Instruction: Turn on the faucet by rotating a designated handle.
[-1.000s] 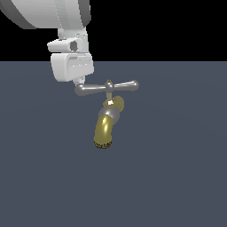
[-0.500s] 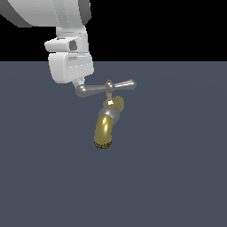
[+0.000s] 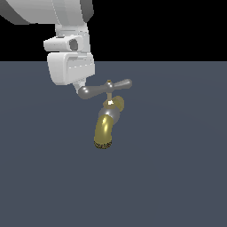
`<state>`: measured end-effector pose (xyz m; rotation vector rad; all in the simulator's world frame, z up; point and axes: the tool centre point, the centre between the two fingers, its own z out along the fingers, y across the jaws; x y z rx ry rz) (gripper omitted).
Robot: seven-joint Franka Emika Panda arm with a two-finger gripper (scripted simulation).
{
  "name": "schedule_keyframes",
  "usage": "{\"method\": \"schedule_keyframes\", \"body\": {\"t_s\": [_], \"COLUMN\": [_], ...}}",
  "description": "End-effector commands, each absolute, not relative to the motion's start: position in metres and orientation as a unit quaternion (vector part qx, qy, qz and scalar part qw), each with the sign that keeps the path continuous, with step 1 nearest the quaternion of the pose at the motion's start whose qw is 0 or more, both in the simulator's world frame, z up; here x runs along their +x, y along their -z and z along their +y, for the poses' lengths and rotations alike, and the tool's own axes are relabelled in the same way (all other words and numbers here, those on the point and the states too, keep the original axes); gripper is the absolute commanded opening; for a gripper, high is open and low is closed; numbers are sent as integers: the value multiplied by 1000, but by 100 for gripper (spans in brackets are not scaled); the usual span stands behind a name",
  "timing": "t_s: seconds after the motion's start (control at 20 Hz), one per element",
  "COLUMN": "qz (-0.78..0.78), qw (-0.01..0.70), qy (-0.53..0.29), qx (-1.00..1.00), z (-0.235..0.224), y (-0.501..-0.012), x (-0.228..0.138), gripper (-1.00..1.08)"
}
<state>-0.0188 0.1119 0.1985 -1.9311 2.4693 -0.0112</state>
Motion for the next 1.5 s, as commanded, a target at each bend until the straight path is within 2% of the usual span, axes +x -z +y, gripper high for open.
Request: {"method": "schedule_keyframes", "body": {"t_s": [0.0,0.95,1.05,1.45], "qz": [789,787,782,784], "qw": [0,0,1,1], "qy": [2,0,1,0], "qx": [-615,-617,-623,-621], "z": [108,94,104,73], "y": [-198,-199,-199,-198], "x": [-27,-66,-65,-76], "gripper": [-100,-100,-100,-100]}}
